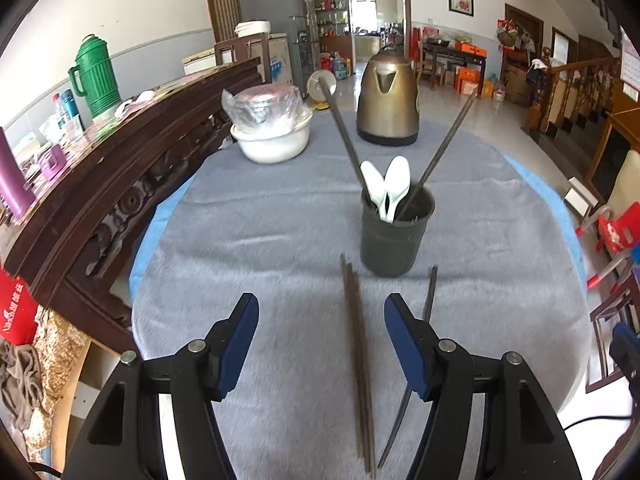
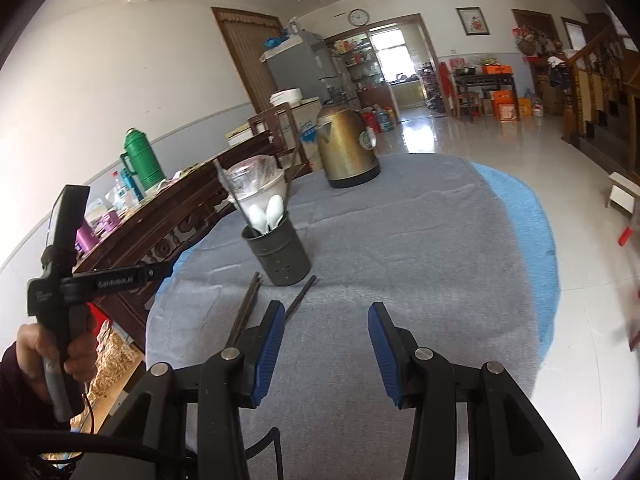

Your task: Organize utensils

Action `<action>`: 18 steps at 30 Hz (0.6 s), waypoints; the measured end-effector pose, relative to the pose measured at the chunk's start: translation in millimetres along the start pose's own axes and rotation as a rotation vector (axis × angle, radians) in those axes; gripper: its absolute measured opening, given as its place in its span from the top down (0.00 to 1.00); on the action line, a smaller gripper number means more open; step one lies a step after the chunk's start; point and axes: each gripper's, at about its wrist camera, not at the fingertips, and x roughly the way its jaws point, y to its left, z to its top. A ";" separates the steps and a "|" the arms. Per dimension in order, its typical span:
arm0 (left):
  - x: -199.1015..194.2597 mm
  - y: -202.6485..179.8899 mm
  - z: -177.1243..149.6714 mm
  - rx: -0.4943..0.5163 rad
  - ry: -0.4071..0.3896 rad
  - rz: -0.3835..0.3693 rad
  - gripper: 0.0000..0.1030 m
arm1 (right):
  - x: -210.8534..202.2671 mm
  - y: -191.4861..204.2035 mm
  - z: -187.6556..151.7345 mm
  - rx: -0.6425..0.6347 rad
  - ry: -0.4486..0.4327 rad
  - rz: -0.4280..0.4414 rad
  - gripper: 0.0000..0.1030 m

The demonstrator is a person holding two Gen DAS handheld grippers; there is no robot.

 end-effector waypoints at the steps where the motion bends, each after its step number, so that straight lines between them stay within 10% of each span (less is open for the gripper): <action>1: 1.1 0.3 4.2 -0.001 -0.009 -0.008 0.36 | -1.1 -2.5 0.0 0.013 -0.003 -0.005 0.54; 18: 27.2 72.4 0.9 -0.009 -0.035 -0.145 0.34 | 68.3 65.2 7.2 0.122 0.084 -0.014 0.54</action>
